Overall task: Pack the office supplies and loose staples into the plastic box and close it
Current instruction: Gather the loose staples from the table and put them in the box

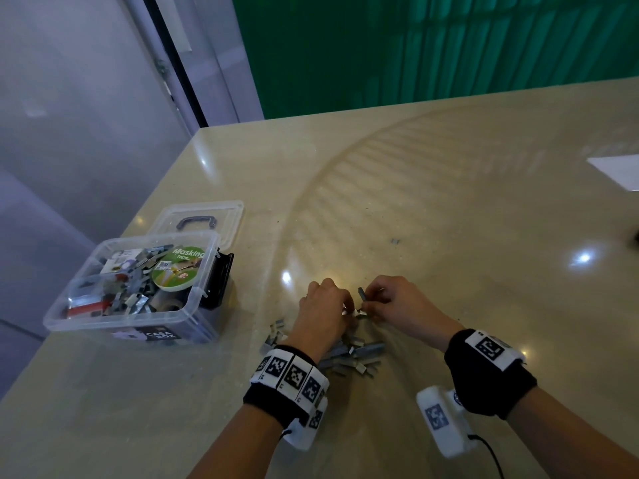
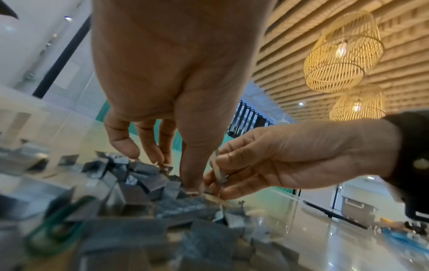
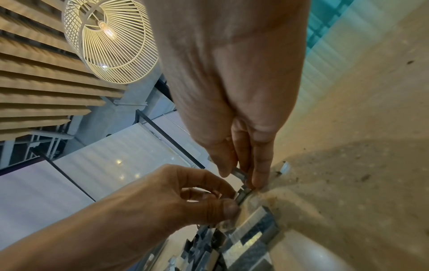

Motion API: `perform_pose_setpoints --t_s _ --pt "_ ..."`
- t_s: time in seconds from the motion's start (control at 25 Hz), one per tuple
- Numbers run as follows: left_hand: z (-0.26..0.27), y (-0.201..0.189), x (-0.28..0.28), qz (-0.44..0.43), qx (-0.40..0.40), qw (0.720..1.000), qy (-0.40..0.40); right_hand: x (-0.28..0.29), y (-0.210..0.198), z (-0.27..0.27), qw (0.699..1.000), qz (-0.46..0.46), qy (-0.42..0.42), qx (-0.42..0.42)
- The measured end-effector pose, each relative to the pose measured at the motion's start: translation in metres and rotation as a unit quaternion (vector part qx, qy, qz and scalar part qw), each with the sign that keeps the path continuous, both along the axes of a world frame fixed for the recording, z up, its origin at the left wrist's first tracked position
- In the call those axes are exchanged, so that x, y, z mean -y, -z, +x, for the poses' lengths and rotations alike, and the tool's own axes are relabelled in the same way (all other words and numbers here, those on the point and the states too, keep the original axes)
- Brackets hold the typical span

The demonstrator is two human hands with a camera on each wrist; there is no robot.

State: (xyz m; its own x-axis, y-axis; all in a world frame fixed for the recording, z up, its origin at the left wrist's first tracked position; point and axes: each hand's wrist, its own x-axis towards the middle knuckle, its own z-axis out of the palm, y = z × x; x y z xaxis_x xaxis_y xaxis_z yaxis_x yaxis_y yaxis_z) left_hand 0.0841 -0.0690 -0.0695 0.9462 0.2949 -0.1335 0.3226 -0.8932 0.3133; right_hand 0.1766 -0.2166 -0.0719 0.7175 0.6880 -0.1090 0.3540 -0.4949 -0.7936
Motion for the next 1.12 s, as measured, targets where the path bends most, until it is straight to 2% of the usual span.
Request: perform_pose_setpoints --t_s 0.28,0.4,0.52,0.6,0.72,0.96,1.04,1.12 --pt "-0.006 -0.007 0.004 0.026 0.022 0.999 0.004 0.002 -0.002 -0.004 1.000 0.007 0.003 -0.014" --pt "-0.010 -0.010 -0.001 -0.010 0.043 0.999 -0.007 0.002 -0.001 -0.004 1.000 -0.005 0.001 -0.011" --pt "-0.019 -0.013 -0.005 -0.121 0.101 0.987 -0.031 0.002 -0.003 -0.004 1.000 -0.017 -0.005 -0.004" --pt "-0.025 -0.015 -0.004 -0.163 0.136 0.976 -0.046 0.002 -0.007 -0.004 1.000 -0.016 -0.004 -0.014" --pt "-0.027 -0.016 -0.003 -0.182 0.170 0.967 -0.056 0.004 -0.014 -0.001 0.999 0.018 0.011 -0.041" --pt "-0.023 -0.015 -0.007 -0.160 0.146 0.974 -0.072 0.001 -0.024 0.004 1.000 -0.007 -0.002 0.008" --pt "-0.022 -0.017 -0.006 -0.212 0.168 0.958 -0.093 0.002 -0.029 0.003 1.000 0.012 0.000 -0.020" --pt "-0.024 -0.023 -0.005 -0.298 0.195 0.927 -0.119 0.002 -0.037 0.000 0.997 0.054 -0.008 -0.056"
